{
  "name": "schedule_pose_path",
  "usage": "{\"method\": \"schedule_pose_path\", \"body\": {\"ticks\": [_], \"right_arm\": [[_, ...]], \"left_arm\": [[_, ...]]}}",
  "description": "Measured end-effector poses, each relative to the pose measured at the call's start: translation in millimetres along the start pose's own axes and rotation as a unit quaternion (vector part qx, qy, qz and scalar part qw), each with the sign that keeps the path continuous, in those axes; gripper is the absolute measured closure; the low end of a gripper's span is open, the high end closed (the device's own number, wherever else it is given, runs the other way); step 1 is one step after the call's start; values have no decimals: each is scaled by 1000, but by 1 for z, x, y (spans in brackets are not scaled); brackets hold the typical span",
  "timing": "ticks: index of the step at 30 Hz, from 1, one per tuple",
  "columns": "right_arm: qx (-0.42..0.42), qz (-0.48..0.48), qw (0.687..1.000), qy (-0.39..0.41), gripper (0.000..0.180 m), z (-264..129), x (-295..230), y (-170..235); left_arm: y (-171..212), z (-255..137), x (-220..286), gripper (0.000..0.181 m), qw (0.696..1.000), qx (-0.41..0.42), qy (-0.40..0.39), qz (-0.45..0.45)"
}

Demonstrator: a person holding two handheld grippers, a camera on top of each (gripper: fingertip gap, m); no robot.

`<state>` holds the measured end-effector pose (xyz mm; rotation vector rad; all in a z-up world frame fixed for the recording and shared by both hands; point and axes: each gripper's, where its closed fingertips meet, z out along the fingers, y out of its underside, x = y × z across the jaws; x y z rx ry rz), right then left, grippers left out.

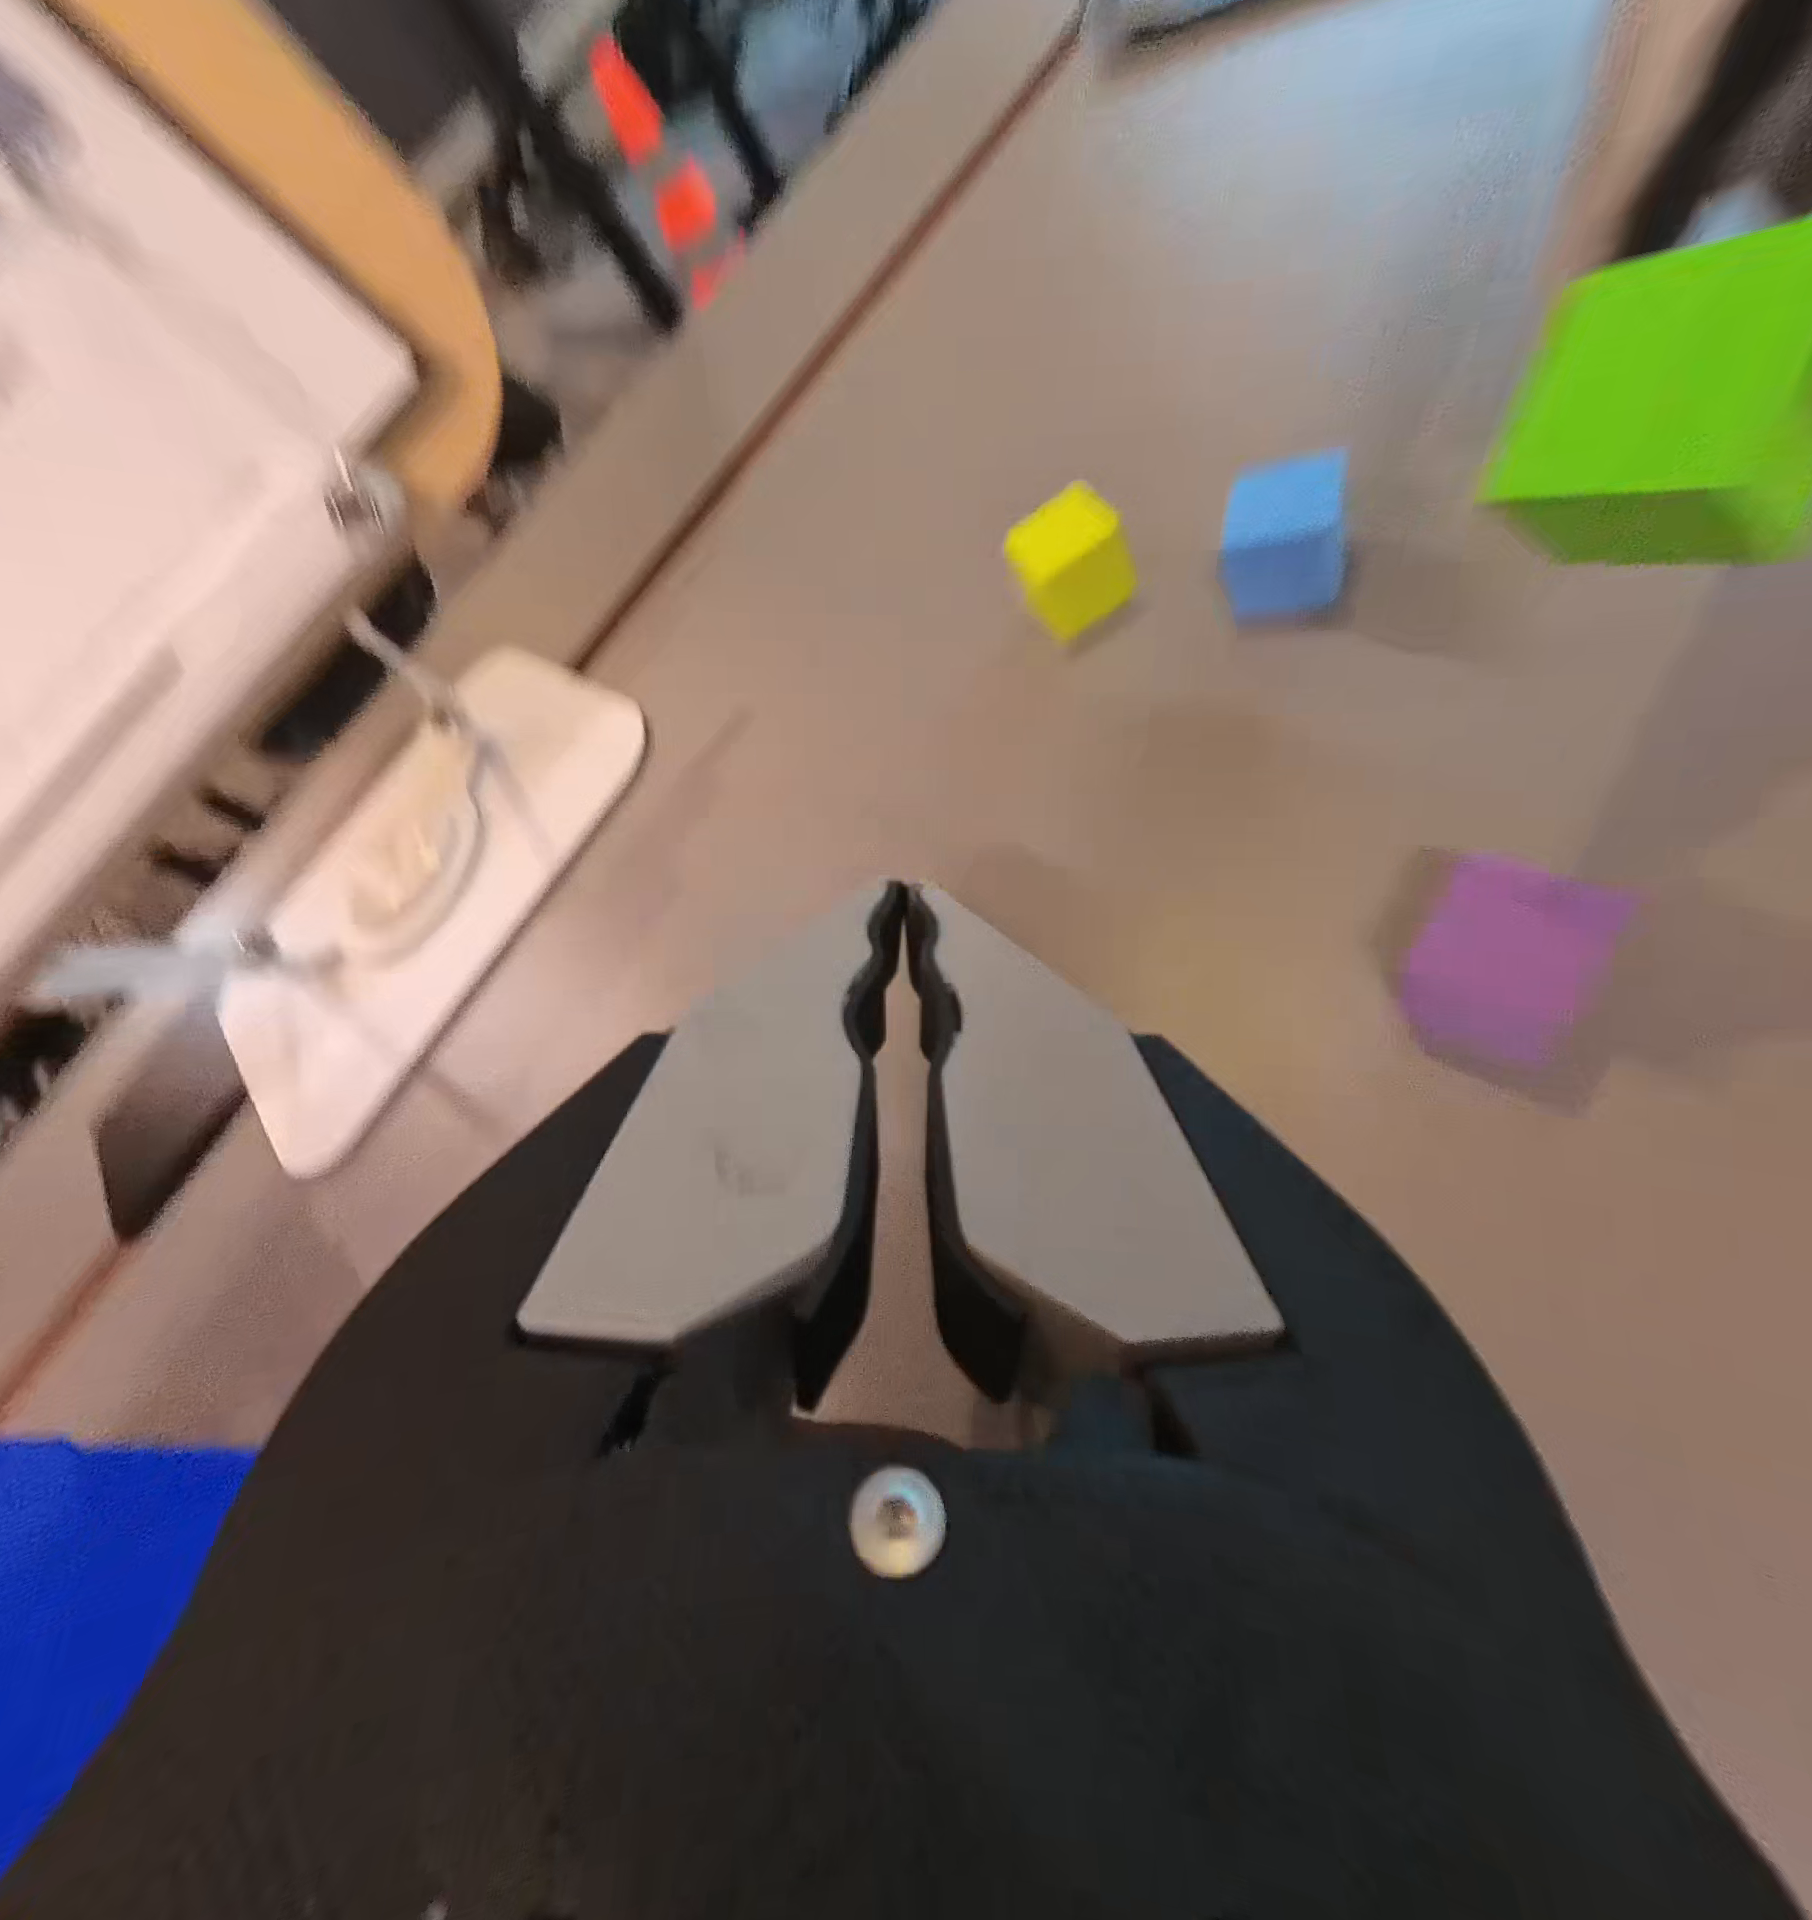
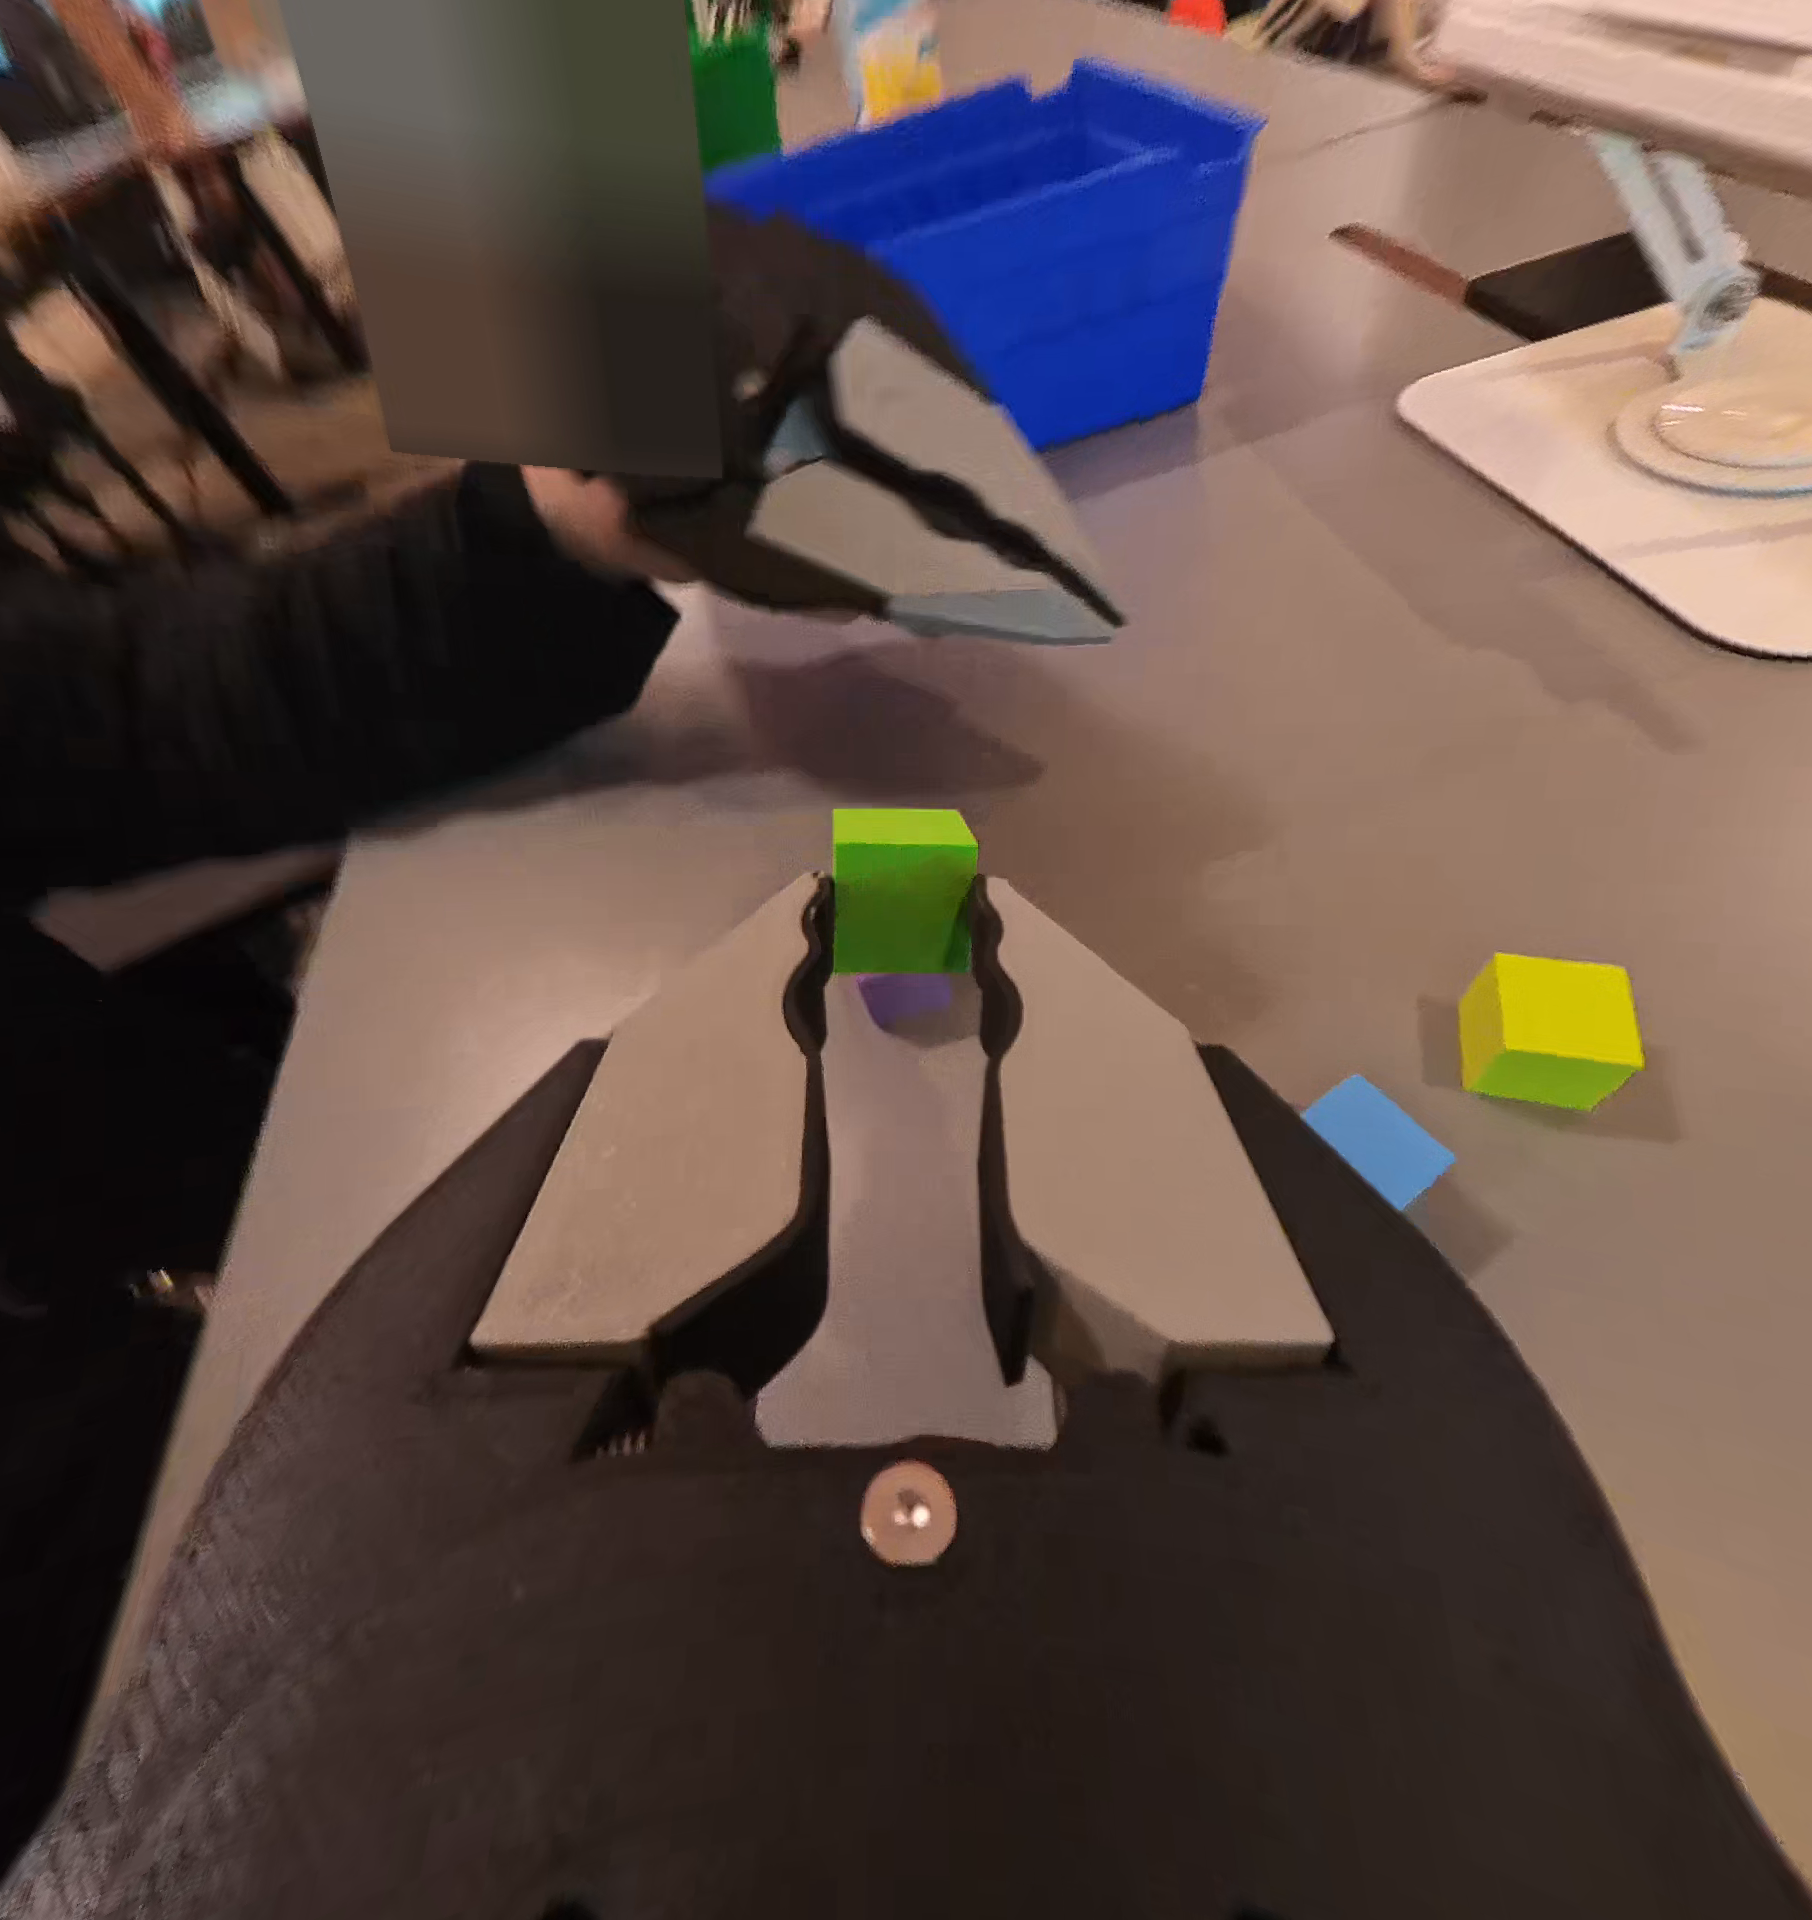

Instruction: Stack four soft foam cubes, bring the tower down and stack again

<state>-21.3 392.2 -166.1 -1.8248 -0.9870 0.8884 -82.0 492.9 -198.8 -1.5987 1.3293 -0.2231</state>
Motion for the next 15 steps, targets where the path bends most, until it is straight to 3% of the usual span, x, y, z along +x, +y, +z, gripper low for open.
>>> {"method": "schedule_pose_path", "body": {"ticks": [5,12,15], "right_arm": [[-129,-88,988,-8,156,19,-6,9],[-306,-223,925,-30,156,34,-8,12],[-364,-233,901,-37,156,36,-2,23]], "left_arm": [[46,18,-3,181,994,-108,-2,-30],[59,22,3,181,988,-123,38,-90],[58,23,4,181,987,-112,48,-104]]}}
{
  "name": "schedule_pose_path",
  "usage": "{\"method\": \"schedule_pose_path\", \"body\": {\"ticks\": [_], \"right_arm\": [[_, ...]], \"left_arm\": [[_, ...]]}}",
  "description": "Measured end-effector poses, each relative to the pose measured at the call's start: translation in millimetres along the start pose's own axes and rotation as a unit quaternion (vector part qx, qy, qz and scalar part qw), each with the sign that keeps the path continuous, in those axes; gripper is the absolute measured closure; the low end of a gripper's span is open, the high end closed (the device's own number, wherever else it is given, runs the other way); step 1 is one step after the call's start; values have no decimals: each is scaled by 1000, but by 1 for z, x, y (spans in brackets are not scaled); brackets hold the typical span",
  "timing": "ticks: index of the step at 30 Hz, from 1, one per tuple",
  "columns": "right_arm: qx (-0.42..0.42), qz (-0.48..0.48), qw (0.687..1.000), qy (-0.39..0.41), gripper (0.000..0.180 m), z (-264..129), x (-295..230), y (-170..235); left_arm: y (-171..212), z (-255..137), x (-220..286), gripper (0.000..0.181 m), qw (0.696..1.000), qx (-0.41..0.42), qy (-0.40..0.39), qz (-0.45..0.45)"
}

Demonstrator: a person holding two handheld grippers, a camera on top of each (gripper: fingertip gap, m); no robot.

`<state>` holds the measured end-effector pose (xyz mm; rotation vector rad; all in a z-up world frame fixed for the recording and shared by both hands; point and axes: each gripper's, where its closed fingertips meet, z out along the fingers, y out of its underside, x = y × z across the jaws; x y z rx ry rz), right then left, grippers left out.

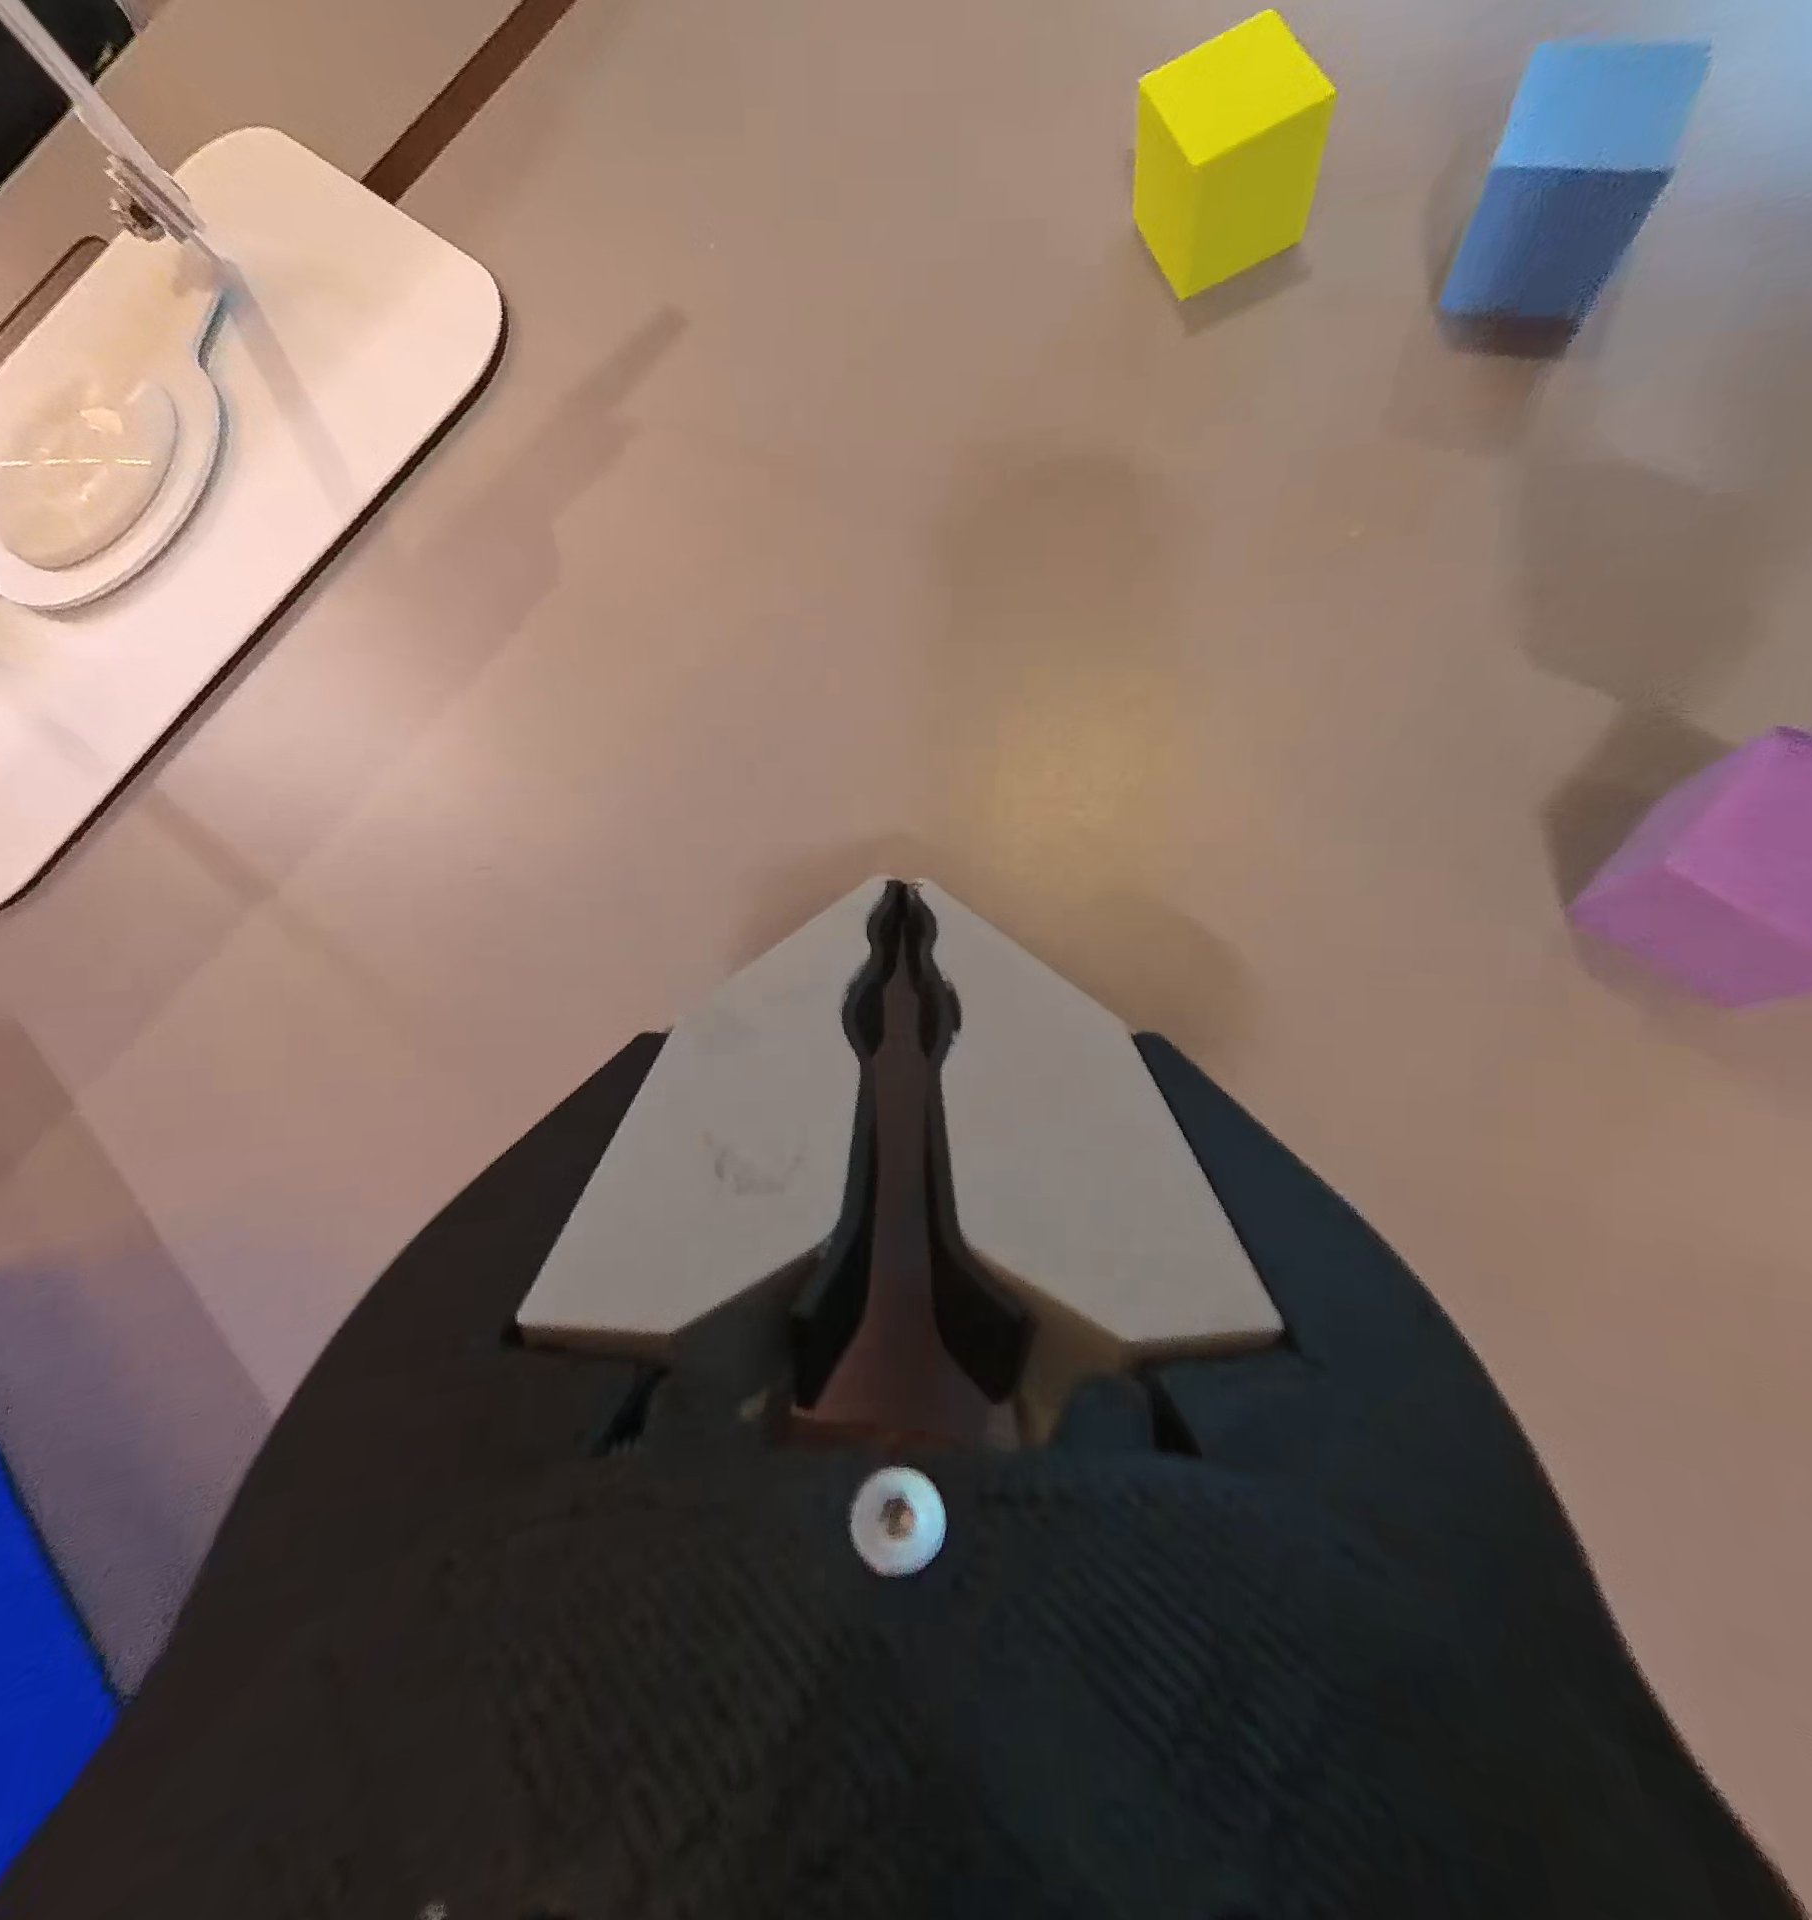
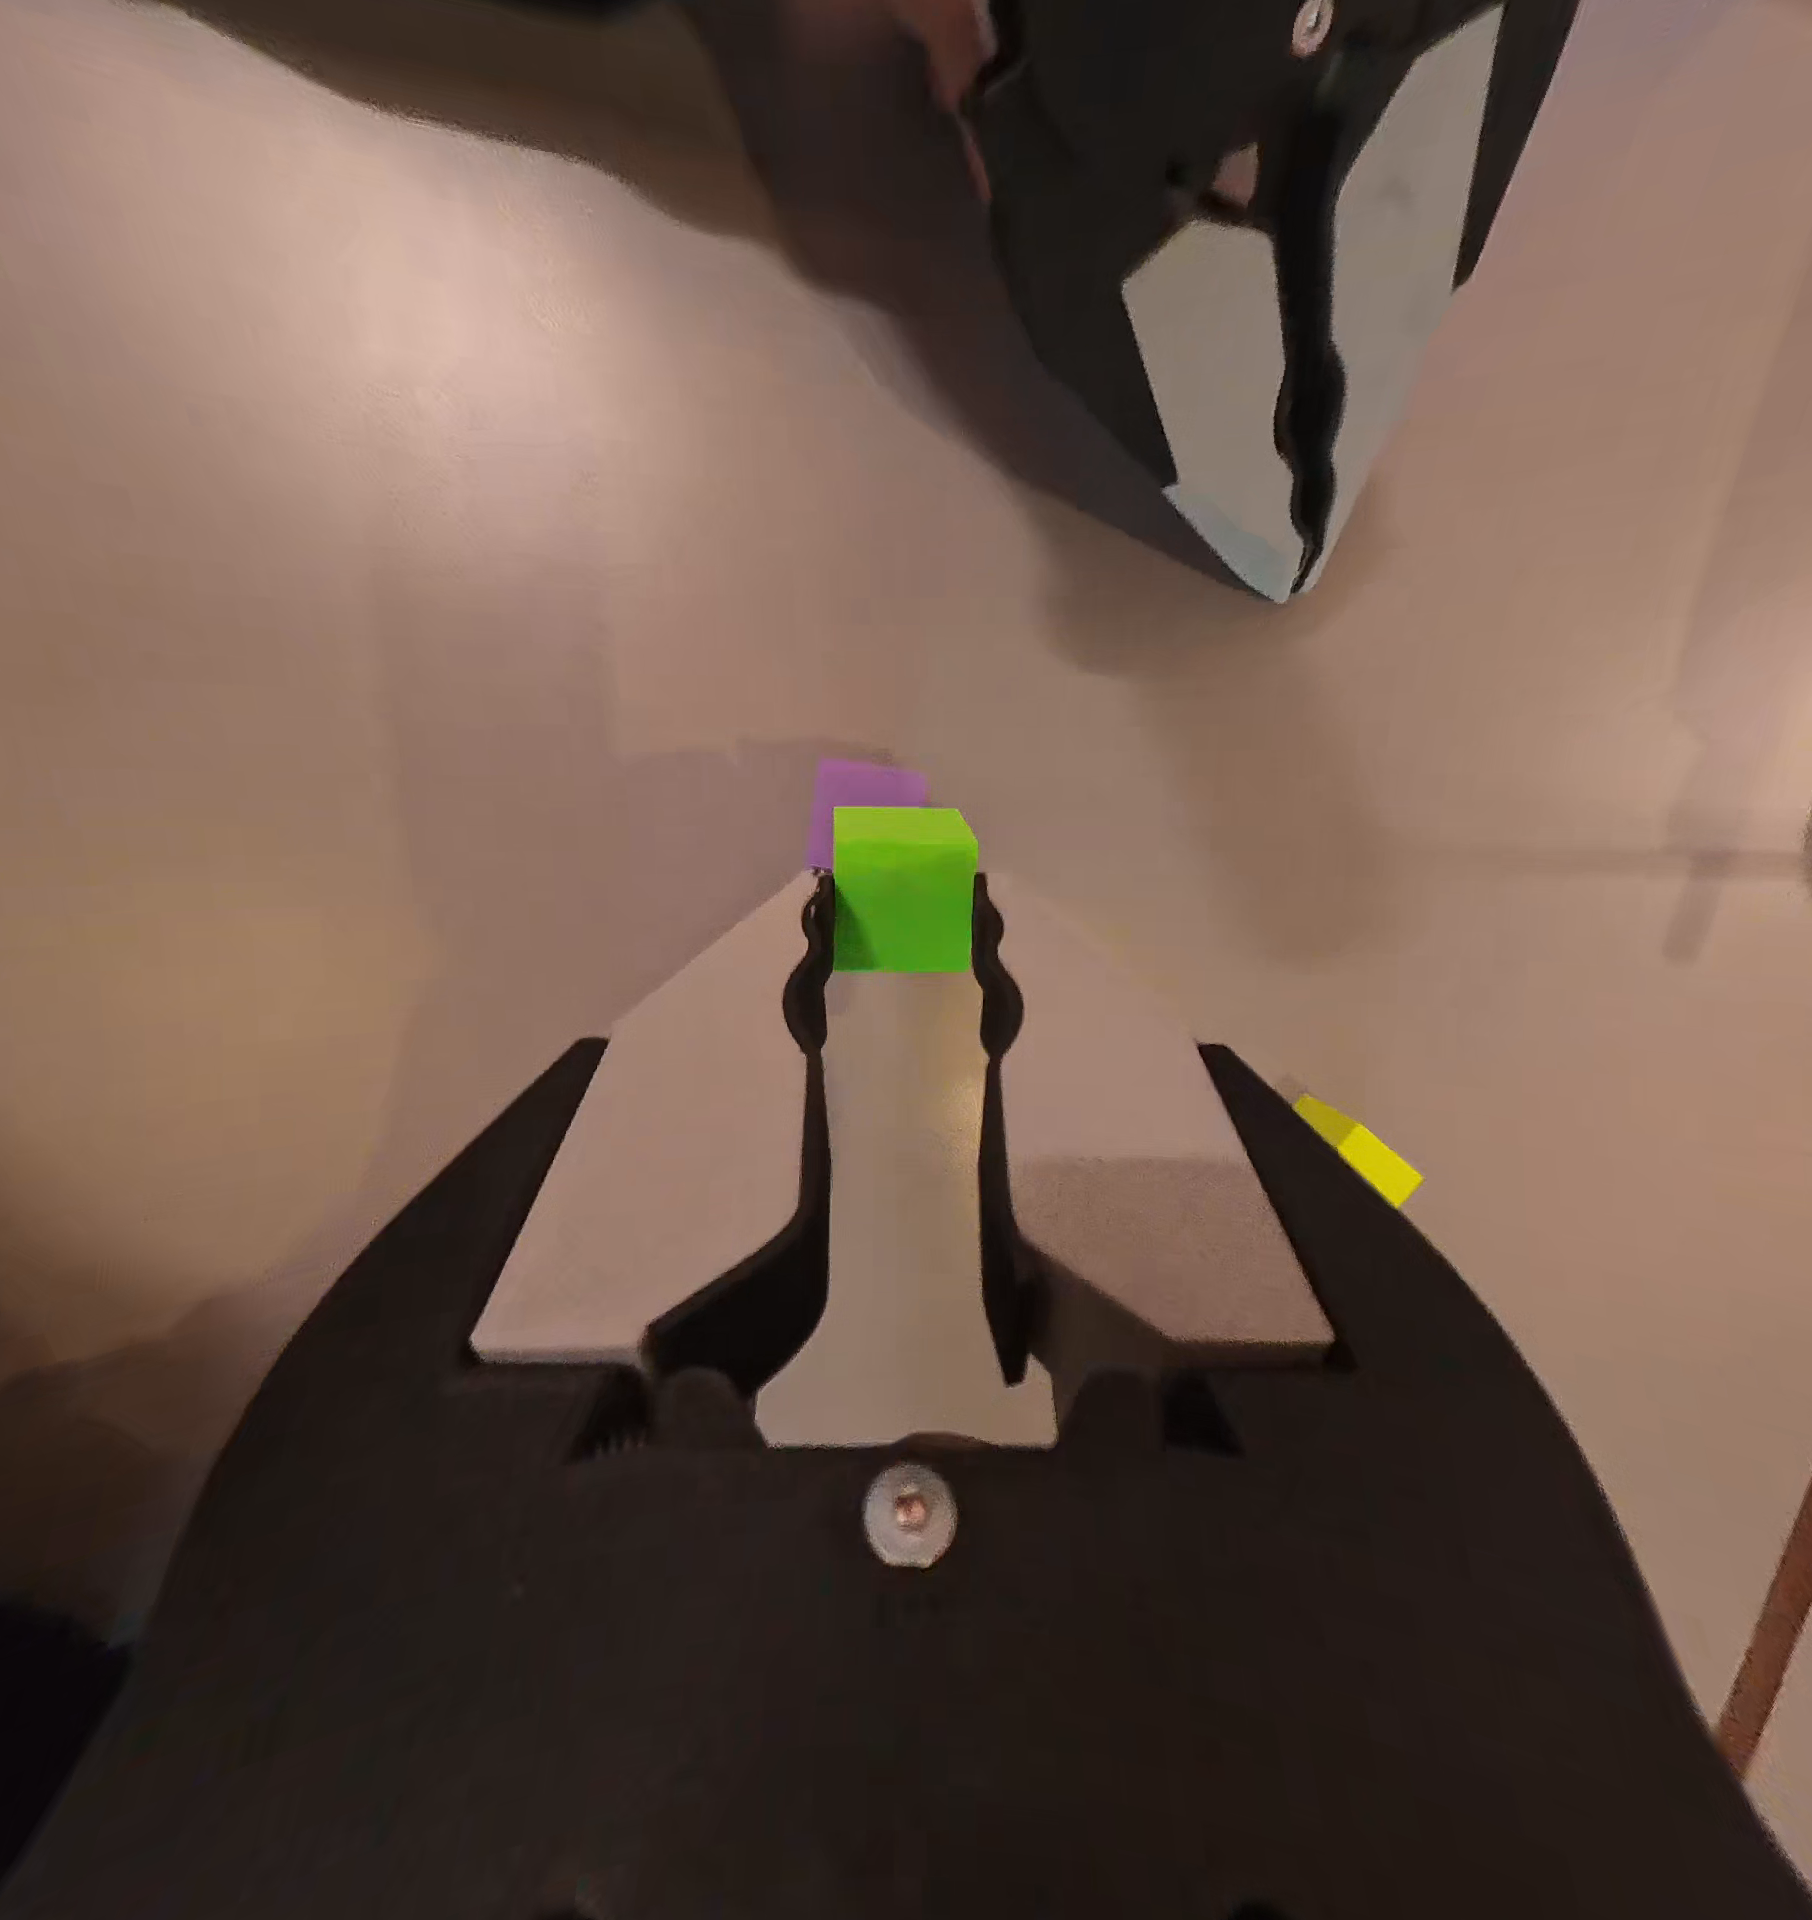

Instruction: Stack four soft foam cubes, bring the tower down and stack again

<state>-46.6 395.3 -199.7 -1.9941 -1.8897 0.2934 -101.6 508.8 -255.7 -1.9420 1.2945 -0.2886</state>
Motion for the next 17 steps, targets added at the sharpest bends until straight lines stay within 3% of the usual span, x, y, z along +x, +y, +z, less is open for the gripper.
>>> {"method": "schedule_pose_path", "body": {"ticks": [5,17], "right_arm": [[-2,-3,1000,-29,156,6,-5,-10],[-74,35,997,-8,156,13,-6,-3]], "left_arm": [[-1,1,3,181,1000,8,16,-15],[-2,1,3,181,1000,7,1,7]]}}
